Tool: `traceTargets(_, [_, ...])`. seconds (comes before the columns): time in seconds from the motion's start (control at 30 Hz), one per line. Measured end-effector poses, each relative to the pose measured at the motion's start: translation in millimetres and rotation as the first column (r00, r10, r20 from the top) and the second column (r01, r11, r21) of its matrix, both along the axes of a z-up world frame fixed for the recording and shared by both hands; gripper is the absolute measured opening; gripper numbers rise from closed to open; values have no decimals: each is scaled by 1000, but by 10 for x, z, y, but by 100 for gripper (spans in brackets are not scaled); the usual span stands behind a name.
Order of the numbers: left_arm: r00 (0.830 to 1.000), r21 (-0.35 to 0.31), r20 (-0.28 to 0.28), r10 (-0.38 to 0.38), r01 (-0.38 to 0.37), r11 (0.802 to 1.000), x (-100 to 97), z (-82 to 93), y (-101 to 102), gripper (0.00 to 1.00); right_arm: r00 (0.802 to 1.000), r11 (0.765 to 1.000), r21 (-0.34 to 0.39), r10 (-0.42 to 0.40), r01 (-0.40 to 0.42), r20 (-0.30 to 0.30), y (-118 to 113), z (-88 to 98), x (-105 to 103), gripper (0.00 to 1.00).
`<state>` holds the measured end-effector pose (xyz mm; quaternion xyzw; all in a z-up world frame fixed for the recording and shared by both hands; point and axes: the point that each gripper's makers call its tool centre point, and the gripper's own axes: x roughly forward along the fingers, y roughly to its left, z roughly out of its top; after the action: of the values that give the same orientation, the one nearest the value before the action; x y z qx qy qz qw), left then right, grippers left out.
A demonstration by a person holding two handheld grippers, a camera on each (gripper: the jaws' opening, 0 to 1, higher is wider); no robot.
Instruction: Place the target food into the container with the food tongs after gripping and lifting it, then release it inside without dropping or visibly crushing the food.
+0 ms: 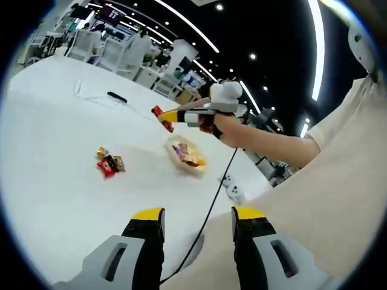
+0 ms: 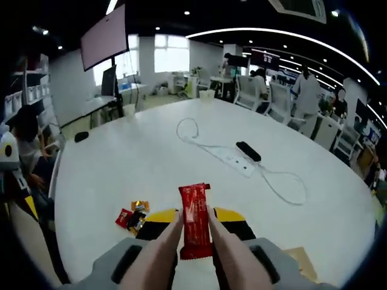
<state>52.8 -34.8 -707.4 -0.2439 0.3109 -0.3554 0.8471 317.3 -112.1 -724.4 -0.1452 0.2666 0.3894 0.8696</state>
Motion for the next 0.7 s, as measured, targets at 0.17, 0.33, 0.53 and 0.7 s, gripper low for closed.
traceTargets(0.17, [1000, -2, 4, -12, 12, 1000, 3, 9, -41, 44, 1000, 1000, 13, -7, 6, 16, 6, 120, -7, 20])
traceTargets(0.33, [1000, -2, 6, -16, 16, 1000, 0, 10, -46, 44, 1000, 1000, 21, -9, 9, 25, 21, 222, -67, 20])
traceTargets(0.53, [1000, 0, 12, -23, 23, 1000, 7, 15, -63, 44, 999, 1000, 25, -14, 14, 33, -5, 299, -112, 20])
traceTargets(0.7, [999, -3, 16, -36, 36, 999, 17, 28, -105, 44, 999, 999, 31, -22, 21, 38, -51, 332, -104, 20])
